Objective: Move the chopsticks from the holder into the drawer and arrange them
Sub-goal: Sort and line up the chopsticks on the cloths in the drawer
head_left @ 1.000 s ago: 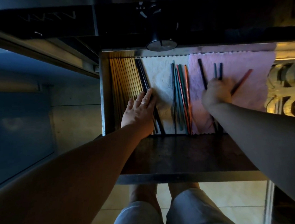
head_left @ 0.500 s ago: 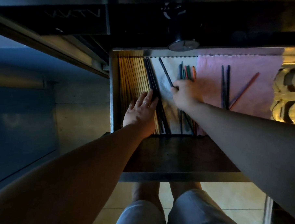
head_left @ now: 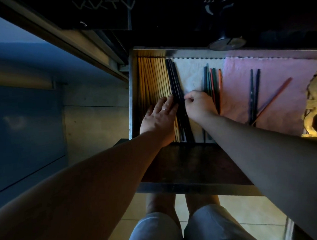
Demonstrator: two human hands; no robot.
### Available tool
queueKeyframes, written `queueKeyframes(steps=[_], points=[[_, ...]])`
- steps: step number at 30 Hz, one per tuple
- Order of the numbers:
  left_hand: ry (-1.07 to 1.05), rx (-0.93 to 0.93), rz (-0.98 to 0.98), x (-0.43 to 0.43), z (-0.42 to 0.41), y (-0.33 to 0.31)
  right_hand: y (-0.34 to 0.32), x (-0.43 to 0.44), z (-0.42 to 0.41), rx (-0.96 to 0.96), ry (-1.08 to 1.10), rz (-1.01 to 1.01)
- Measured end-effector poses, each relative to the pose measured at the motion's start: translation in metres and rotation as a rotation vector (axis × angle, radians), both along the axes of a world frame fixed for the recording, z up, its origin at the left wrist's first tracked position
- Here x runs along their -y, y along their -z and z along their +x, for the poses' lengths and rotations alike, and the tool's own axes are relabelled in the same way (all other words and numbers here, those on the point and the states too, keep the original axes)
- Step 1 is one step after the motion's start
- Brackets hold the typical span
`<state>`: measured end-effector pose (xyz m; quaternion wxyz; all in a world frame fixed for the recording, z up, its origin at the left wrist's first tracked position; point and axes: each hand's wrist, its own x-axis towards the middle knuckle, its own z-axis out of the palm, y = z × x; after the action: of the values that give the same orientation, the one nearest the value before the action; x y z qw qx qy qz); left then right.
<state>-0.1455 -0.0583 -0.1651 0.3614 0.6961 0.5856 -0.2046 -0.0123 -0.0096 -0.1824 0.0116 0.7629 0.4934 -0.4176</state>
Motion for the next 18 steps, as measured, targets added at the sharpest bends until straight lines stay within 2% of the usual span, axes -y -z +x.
queueKeyframes(steps=[6,12,18], points=[[0.04,-0.019,0.014,-0.001,-0.003,0.001,0.003,-0.002,0.003,0.005,0.04,-0.011],[0.129,-0.029,0.115,0.0,0.016,0.008,0.007,0.005,0.046,-0.003,0.055,0.156],[0.126,-0.081,0.081,0.002,0.036,0.011,-0.001,0.012,0.092,0.065,-0.032,0.101]])
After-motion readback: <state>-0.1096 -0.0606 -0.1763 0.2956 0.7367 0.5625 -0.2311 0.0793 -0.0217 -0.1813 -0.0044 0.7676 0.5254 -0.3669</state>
